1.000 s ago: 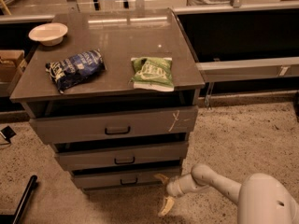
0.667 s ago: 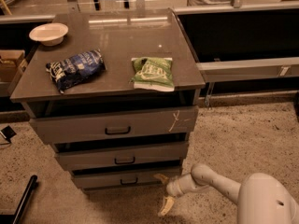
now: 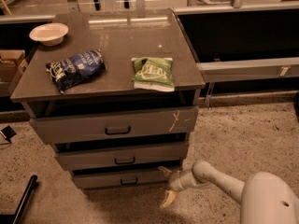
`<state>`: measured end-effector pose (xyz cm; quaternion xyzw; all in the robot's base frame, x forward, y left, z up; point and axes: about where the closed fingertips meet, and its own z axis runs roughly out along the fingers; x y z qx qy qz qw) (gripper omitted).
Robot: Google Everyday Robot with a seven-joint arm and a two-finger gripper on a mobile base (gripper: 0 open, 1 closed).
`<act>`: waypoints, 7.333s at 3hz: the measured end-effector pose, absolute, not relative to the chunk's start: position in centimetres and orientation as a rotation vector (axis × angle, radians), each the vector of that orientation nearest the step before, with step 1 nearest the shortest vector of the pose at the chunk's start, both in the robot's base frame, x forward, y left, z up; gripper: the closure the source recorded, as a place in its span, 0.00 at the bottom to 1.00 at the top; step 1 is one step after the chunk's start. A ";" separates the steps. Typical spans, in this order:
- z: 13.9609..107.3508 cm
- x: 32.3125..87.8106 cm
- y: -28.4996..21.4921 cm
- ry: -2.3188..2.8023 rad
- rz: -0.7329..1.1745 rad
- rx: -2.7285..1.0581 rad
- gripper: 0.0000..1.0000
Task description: Open bottom drawer
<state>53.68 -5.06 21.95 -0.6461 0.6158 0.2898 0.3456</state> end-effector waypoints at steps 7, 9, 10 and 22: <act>19.8 57.1 -7.8 1.580 0.583 -1.812 0.30; 19.5 54.8 -6.8 1.562 0.628 -1.826 0.00; 19.1 54.7 -6.7 1.574 0.640 -1.833 0.03; 20.7 44.1 -11.7 1.602 0.782 -2.039 0.44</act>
Offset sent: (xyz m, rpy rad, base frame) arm 0.0751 -0.0418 -0.0419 -0.2039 -0.0801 -0.0104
